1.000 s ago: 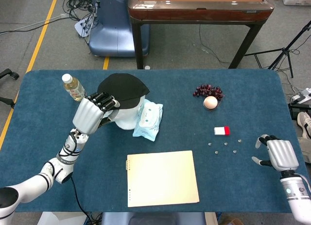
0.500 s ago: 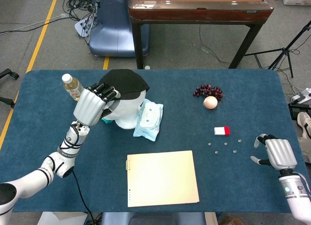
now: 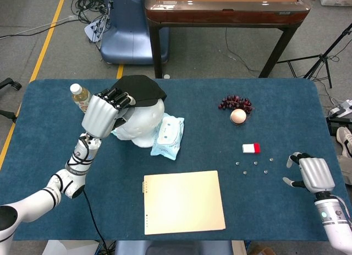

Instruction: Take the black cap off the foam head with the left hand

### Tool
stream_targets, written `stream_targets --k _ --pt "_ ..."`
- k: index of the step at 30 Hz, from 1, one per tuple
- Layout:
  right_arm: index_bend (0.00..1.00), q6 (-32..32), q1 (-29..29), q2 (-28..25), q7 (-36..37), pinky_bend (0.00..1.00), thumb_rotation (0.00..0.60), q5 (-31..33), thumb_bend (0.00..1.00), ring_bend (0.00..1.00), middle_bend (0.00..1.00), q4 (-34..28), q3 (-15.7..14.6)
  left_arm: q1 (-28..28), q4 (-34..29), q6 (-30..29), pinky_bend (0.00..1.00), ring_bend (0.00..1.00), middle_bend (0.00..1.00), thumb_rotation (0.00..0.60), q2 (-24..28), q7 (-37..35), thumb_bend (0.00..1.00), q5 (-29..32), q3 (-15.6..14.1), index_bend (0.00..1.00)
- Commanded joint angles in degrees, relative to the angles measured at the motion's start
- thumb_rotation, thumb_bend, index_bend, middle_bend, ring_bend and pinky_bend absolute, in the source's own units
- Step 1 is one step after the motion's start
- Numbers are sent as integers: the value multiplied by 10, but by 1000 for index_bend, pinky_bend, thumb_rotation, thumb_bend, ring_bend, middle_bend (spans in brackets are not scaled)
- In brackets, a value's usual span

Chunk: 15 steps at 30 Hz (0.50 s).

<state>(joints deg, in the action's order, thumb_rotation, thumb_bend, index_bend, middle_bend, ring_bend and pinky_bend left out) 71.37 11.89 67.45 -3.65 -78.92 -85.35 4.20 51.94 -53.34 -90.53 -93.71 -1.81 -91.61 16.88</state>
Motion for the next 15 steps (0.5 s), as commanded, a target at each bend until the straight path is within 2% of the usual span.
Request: stream_targets --k 1,15 --pt "526 0 0 0 0 548 600 0 0 386 430 0 0 4 2 8 706 500 657 600 0 3 408 6 3 611" --pt "526 1 1 2 3 548 600 0 0 386 430 4 -1 17 28 49 713 506 665 600 -3 23 408 41 15 614"
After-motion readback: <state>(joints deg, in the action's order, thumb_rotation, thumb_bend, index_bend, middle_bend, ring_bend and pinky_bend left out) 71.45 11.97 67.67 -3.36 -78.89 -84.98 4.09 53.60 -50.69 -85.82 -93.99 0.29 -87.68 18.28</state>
